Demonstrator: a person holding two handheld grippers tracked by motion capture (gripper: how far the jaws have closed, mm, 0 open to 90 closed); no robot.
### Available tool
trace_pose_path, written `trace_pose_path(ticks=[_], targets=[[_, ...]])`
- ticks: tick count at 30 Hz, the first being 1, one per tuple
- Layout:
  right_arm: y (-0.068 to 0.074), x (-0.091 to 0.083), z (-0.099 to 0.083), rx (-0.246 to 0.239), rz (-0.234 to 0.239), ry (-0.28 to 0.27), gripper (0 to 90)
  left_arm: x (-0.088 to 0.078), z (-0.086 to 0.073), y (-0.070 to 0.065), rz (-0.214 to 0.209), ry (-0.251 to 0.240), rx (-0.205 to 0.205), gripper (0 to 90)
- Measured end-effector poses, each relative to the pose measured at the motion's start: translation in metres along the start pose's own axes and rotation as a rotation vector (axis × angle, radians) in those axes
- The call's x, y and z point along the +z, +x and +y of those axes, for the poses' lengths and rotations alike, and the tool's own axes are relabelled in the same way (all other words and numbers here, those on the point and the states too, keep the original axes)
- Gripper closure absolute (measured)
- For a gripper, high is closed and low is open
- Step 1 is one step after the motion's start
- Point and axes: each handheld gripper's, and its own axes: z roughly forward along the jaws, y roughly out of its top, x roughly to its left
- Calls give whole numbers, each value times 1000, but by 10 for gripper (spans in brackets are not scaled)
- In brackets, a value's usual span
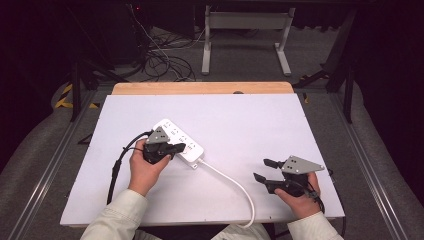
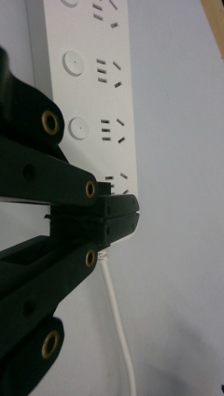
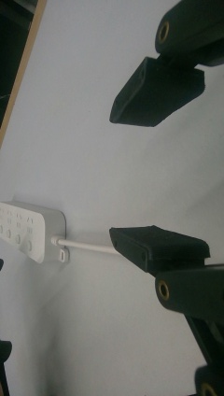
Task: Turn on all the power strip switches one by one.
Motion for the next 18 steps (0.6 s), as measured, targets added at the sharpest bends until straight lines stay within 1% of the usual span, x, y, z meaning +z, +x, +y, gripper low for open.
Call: trace_pose_path(ticks=[1, 2, 3, 4, 5, 7, 8, 9, 10, 11, 12, 13, 15, 16, 18], targets=[[0, 0, 0, 0, 0, 0, 388, 0, 0, 0, 0, 0, 0, 897], [0, 0, 0, 1, 1, 1, 388, 2, 0, 2, 6, 5, 11, 897], [0, 0, 0, 1, 1, 1, 388, 3, -1, 2, 3, 9, 8, 897], [0, 1, 0, 0, 0, 4, 388, 5, -1, 3, 12, 10, 12, 897], [0, 1, 0, 0, 1, 5, 388, 6, -2, 2, 3, 12, 1, 897], [0, 1, 0, 1, 1, 4, 387, 9, -3, 4, 12, 26, 12, 897], [0, 1, 0, 2, 1, 4, 386, 10, -3, 4, 12, 28, 4, 897], [0, 1, 0, 3, 2, 5, 386, 11, -3, 5, 22, 36, 16, 897], [0, 1, -1, 3, 2, 5, 386, 13, -4, 5, 23, 40, 13, 897], [0, 1, -1, 4, 2, 6, 385, 15, -5, 7, 32, 43, 16, 897], [0, 2, -1, 4, 3, 7, 385, 15, -5, 7, 32, 43, 16, 897], [0, 2, -1, 4, 3, 7, 385, 16, -5, 6, 19, 46, 8, 897], [-1, 2, -1, 5, 4, 8, 385, 18, -6, 5, 15, 53, 9, 897], [-1, 2, -1, 5, 3, 8, 384, 20, -6, 5, 15, 56, 18, 898], [-1, 2, -1, 7, 4, 8, 384, 21, -7, 5, 19, 61, 22, 897]])
